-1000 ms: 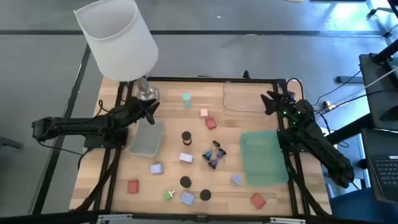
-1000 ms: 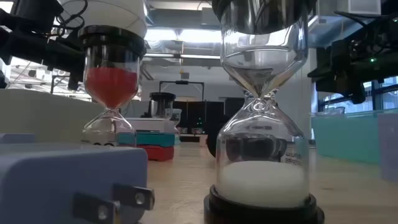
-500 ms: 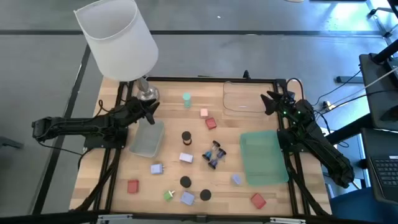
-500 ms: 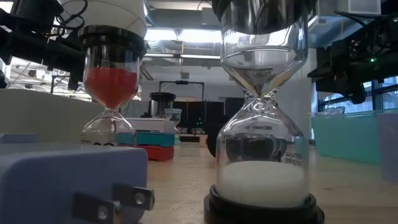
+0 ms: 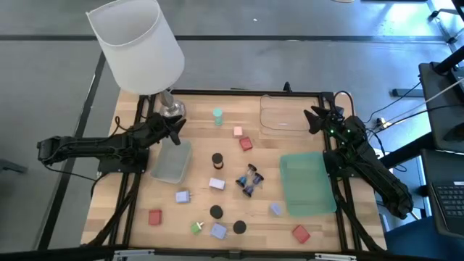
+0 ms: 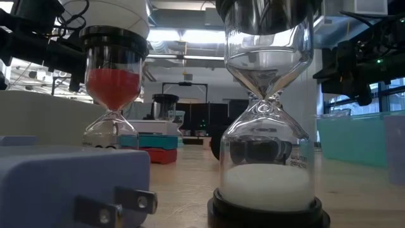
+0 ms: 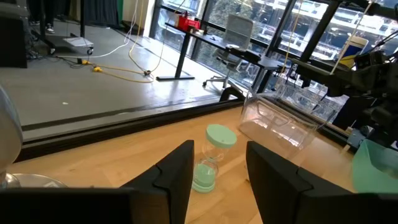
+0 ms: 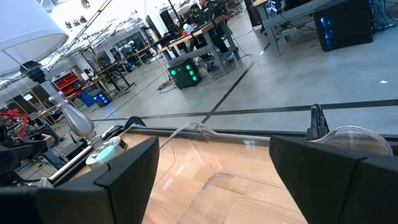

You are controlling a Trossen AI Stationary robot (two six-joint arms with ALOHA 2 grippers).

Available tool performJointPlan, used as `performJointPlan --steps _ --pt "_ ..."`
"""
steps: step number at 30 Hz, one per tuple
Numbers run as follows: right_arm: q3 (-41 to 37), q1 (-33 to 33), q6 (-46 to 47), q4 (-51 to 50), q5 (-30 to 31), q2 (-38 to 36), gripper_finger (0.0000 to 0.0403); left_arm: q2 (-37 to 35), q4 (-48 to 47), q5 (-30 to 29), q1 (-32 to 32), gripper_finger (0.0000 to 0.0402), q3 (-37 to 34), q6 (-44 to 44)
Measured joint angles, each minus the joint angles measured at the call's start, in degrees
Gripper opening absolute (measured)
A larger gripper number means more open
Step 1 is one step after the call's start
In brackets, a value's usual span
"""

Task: Pick & Place Office items

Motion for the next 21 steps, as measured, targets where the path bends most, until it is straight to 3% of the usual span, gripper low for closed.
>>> performJointPlan --steps 11,21 --pt "-0.01 0.00 0.62 0.40 2.62 -0.02 0.0307 -0.02 0.00 0.00 0.00 0.0143 0.00 0.00" --pt "0.00 0.00 12.31 1.64 3.82 -0.02 0.0307 -0.02 -0.01 -0.01 0.00 0.0143 0.00 0.00"
